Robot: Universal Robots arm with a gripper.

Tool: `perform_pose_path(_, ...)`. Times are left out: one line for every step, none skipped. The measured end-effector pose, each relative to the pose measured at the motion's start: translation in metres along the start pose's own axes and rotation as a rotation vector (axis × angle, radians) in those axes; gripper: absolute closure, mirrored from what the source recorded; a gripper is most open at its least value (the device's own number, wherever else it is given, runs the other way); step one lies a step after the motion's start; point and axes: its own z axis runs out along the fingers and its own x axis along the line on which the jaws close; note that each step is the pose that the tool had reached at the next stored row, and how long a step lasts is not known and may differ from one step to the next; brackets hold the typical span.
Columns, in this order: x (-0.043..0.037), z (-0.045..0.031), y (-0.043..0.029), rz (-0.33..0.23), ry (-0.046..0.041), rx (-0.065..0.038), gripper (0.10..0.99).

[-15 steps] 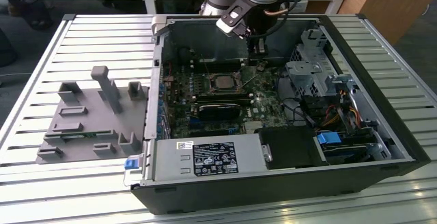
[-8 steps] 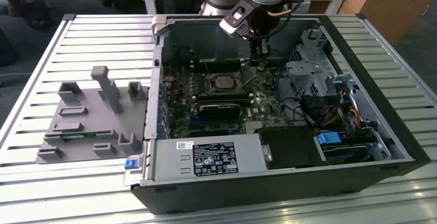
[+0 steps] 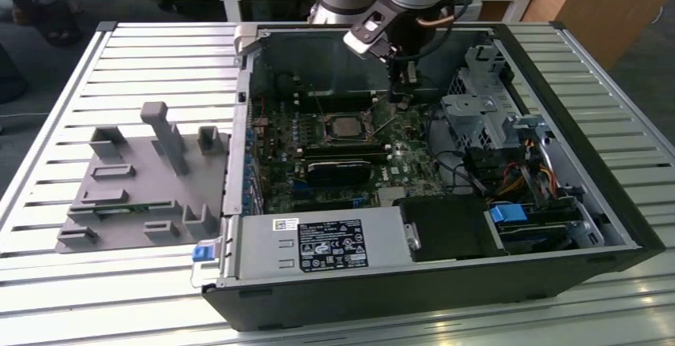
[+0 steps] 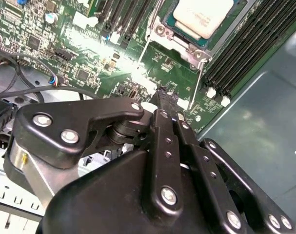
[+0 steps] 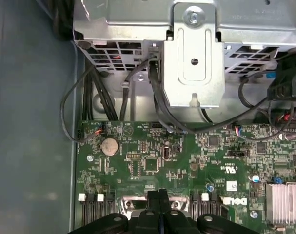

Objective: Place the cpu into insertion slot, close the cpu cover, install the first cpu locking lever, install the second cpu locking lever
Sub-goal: 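Close the cpu cover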

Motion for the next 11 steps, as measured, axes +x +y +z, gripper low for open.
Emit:
perform_pose_path(0.0005,0.0003,0.0011,0.0,-0.0001,0.0,0.98)
perform_pose_path(0.0011,0.0006,0.0021,0.0,0.0,0.0,0.98)
perform_pose_path(0.0016,0.0009,0.003,0.0,-0.0001,0.001,0.98)
perform_pose_path(0.002,0.0012,0.0038,0.0,-0.0001,0.001,0.98)
perform_pose_path(0.0025,0.0015,0.0046,0.0,0.0,0.001,0.98)
perform_pose_path(0.0028,0.0019,0.0054,0.0,0.0001,0.002,0.98)
perform_pose_path(0.0032,0.0023,0.0062,0.0,0.0002,0.002,0.98)
perform_pose_path(0.0035,0.0027,0.0071,0.0,0.0,0.003,0.98)
perform_pose_path(0.0037,0.003,0.008,0.0,0.0,0.004,0.98)
perform_pose_path(0.0038,0.0034,0.0091,0.0,0.0,0.004,0.98)
perform_pose_path(0.004,0.0037,0.0104,0.0,-0.0001,0.005,0.98)
